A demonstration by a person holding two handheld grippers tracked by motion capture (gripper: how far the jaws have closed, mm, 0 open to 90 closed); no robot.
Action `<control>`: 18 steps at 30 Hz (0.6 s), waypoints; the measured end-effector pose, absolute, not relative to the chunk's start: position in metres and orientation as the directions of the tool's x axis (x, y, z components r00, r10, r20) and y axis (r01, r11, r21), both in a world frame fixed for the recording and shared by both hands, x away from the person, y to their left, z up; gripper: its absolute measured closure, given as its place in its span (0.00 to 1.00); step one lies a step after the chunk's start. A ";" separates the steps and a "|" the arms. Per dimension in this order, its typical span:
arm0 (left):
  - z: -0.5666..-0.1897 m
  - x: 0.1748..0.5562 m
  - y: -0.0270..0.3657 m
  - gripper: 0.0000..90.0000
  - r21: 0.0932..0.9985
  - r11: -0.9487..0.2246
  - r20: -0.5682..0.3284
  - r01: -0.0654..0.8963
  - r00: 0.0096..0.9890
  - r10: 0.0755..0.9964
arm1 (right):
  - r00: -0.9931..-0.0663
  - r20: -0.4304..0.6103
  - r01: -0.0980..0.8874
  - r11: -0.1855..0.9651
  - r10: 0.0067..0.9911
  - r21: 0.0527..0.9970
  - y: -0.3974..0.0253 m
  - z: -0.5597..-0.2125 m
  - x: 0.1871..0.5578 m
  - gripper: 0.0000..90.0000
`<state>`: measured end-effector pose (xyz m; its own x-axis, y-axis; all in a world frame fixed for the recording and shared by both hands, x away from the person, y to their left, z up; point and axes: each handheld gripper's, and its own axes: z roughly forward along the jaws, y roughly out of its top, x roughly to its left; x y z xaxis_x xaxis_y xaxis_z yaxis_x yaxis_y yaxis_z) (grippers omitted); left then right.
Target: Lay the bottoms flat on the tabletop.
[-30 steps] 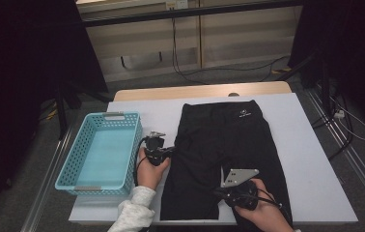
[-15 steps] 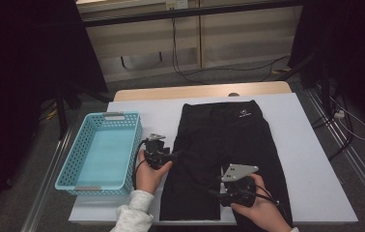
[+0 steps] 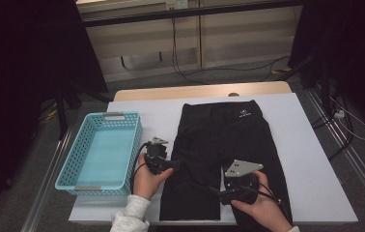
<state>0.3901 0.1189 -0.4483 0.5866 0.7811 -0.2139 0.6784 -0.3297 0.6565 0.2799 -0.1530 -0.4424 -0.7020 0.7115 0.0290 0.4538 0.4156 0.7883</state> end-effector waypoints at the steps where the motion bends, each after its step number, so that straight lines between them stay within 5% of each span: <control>1: -0.448 0.388 0.119 0.21 0.660 -0.330 -0.214 0.675 0.590 0.778 | -0.695 0.036 0.458 0.402 0.719 0.793 -0.155 -0.442 0.281 0.22; 18: -0.443 0.351 0.135 0.13 0.675 -0.346 -0.244 0.652 0.640 0.729 | -0.639 0.040 0.457 0.337 0.768 0.823 -0.162 -0.434 0.293 0.12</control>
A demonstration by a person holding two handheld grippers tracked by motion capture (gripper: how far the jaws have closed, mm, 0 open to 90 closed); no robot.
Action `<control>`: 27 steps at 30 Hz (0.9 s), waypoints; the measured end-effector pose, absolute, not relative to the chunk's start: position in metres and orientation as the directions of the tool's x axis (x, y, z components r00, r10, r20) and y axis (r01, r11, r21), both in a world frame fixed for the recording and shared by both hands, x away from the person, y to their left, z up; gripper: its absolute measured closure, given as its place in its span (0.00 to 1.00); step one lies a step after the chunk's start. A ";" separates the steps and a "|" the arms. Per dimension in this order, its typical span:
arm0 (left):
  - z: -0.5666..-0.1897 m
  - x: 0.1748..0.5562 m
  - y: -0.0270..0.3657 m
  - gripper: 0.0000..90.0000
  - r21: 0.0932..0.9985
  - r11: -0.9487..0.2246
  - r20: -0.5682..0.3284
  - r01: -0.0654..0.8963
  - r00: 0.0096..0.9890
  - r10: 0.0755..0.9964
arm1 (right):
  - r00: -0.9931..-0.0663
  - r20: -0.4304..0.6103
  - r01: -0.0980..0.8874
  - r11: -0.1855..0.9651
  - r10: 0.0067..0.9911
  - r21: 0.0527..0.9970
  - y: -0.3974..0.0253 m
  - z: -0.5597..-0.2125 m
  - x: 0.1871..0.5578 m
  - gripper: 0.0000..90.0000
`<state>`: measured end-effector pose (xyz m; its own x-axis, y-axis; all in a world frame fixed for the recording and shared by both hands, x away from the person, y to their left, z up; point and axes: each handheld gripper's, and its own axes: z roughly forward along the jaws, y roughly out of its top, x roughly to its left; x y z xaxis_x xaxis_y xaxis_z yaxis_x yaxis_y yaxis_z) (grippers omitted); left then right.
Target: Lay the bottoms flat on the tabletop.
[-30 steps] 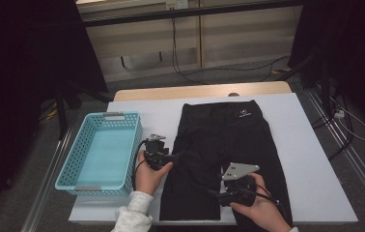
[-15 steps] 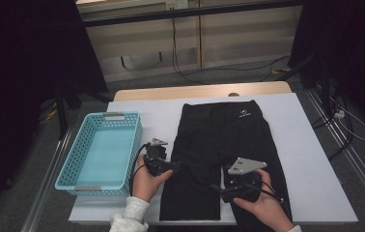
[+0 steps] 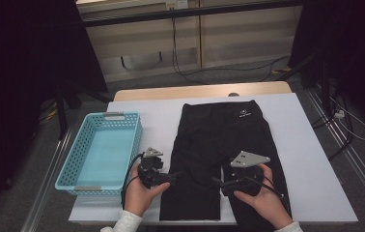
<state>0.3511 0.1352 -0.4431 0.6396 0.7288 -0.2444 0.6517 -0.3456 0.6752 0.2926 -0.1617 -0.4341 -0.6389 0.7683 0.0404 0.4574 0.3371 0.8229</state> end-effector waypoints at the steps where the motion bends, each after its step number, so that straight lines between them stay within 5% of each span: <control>1: -0.443 0.350 0.136 0.13 0.673 -0.357 -0.232 0.648 0.644 0.729 | -0.640 0.043 0.457 0.335 0.768 0.824 -0.161 -0.434 0.293 0.12; 27: -0.454 0.336 0.136 0.23 0.665 -0.434 -0.116 0.608 0.658 0.744 | -0.617 0.056 0.467 0.308 0.785 0.829 -0.163 -0.433 0.308 0.08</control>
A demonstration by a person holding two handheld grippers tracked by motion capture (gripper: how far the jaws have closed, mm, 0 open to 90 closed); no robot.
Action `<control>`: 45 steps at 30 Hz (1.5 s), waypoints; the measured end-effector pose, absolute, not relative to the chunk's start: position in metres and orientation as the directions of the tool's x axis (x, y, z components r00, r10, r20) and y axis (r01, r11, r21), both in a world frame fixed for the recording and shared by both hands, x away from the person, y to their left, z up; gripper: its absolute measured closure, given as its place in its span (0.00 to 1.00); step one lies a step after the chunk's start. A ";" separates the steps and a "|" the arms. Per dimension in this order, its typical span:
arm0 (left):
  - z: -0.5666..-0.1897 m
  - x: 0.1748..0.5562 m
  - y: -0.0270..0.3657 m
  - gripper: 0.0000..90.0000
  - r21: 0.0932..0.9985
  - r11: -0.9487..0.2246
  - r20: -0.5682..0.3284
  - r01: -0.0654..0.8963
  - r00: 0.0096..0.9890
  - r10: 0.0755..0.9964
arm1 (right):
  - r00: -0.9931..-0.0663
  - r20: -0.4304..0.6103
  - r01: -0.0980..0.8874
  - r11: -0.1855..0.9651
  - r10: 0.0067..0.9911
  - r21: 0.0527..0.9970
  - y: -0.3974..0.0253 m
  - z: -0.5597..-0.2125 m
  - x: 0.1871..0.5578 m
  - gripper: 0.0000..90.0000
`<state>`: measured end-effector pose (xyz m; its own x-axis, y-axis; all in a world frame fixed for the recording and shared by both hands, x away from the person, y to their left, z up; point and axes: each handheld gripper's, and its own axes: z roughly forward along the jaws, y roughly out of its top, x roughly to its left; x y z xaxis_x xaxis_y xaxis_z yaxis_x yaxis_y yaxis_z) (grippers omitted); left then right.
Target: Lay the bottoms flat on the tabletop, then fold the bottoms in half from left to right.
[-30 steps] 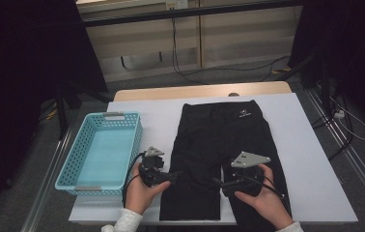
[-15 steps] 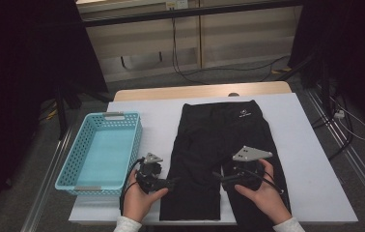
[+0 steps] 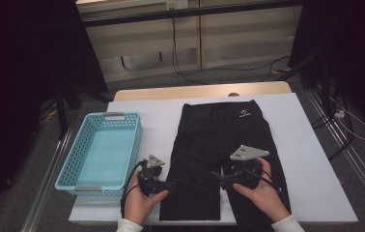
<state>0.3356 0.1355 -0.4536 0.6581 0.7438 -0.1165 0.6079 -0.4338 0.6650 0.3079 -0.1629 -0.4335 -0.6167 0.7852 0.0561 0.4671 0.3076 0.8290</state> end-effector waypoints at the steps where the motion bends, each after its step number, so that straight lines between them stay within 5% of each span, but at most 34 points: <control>1: -0.454 0.335 0.135 0.25 0.669 -0.425 -0.120 0.610 0.653 0.748 | -0.617 0.055 0.468 0.310 0.785 0.827 -0.163 -0.434 0.308 0.08; 22: -0.449 0.336 0.125 0.54 0.642 -0.412 -0.160 0.646 0.639 0.752 | -0.606 0.049 0.477 0.313 0.794 0.821 -0.168 -0.436 0.307 0.09; 32: -0.450 0.337 0.121 0.91 0.622 -0.365 -0.246 0.693 0.615 0.749 | -0.606 0.047 0.477 0.315 0.794 0.821 -0.170 -0.436 0.306 0.10; 45: -0.439 0.336 0.119 0.97 0.644 -0.336 -0.295 0.688 0.628 0.720 | -0.595 0.048 0.478 0.305 0.802 0.824 -0.171 -0.435 0.309 0.10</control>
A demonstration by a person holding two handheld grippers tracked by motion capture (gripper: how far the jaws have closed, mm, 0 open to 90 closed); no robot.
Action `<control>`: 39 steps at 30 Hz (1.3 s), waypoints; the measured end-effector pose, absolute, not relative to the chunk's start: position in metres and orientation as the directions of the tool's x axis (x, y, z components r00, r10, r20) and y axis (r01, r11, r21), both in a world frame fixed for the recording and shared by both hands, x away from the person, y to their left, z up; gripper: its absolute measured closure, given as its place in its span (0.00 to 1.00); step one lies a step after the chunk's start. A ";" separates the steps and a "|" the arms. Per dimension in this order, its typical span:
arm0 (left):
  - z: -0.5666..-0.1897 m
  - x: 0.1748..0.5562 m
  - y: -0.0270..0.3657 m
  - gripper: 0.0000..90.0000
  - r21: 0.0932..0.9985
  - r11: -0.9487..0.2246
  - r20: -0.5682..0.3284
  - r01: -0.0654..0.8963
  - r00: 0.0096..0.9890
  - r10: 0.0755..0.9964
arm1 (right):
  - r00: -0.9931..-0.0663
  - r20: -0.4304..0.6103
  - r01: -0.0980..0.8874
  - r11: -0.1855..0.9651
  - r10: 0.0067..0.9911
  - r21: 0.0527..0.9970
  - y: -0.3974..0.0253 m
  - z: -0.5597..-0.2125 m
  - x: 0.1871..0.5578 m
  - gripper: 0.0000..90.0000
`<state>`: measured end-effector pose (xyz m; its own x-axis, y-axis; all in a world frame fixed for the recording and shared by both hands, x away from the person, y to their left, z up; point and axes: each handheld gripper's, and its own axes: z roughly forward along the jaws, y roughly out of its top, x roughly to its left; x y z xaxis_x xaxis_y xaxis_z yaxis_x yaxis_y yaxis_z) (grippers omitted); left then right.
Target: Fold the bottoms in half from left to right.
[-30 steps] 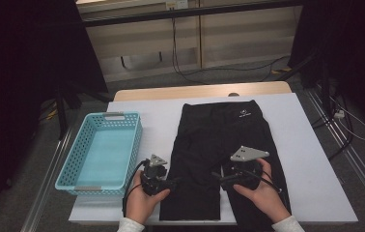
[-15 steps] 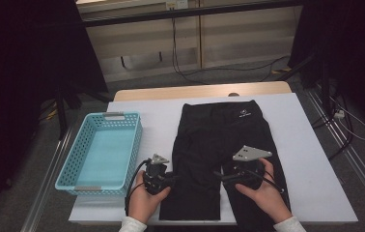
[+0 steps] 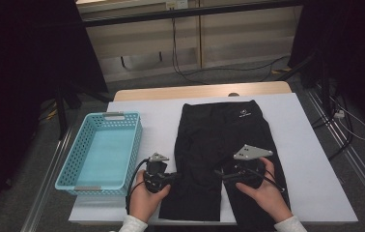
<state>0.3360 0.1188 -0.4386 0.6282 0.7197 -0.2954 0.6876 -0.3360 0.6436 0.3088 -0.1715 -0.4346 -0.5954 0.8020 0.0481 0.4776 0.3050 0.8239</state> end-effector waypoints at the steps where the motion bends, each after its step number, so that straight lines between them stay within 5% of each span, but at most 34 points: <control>1: -0.436 0.335 0.118 0.97 0.649 -0.331 -0.301 0.685 0.631 0.714 | -0.593 0.048 0.479 0.304 0.804 0.823 -0.171 -0.435 0.310 0.10; 23: -0.431 0.330 0.115 0.96 0.667 -0.312 -0.361 0.676 0.660 0.658 | -0.587 0.030 0.535 0.361 0.809 0.764 -0.107 -0.434 0.380 0.16; 39: -0.433 0.332 0.121 0.95 0.673 -0.292 -0.368 0.679 0.651 0.664 | -0.521 0.105 0.584 0.264 0.847 0.768 -0.089 -0.446 0.409 0.15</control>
<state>0.3316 0.1210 -0.4326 0.6505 0.6641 -0.3684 0.6794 -0.2921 0.6731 0.4088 -0.0892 -0.4461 -0.5209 0.8472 0.1050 0.5838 0.2637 0.7679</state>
